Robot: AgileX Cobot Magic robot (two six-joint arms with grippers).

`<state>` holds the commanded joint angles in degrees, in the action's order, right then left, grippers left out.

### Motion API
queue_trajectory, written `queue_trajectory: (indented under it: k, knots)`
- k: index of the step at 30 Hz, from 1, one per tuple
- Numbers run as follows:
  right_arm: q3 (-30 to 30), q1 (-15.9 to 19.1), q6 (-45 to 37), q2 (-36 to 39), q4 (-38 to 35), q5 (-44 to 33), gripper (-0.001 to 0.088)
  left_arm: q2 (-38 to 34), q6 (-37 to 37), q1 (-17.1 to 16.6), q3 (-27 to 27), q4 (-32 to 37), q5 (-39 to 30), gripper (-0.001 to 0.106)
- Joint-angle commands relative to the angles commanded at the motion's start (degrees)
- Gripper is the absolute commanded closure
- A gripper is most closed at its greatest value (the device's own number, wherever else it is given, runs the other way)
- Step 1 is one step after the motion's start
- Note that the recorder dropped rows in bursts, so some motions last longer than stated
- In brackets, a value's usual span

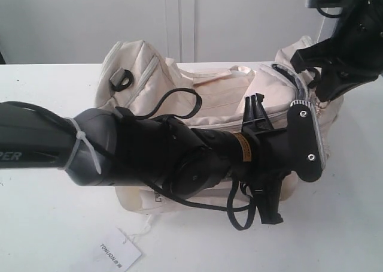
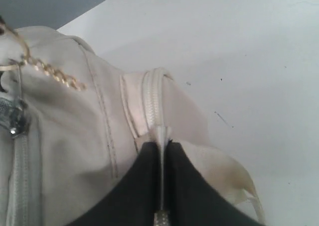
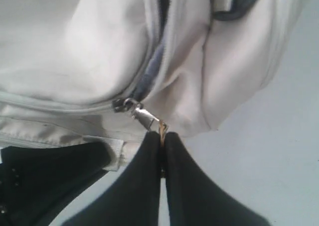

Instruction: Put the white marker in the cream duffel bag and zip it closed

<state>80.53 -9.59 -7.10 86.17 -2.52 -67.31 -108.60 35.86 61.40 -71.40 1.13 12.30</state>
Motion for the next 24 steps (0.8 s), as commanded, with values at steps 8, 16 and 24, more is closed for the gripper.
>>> queue_trajectory:
  k: [8,16,24]
  knots:
    - [0.0,0.0,0.0,0.01,0.19,7.18,0.0868,0.0,-0.09,0.0,0.0,-0.22,-0.44,0.105]
    - [0.0,0.0,0.23,-0.23,0.19,15.83,0.0868,0.0,-0.09,0.0,0.0,-0.22,-4.61,0.105]
    - [0.0,0.0,1.27,-3.2,0.19,26.59,0.0868,0.0,-0.09,0.0,0.0,-0.22,-6.36,0.105]
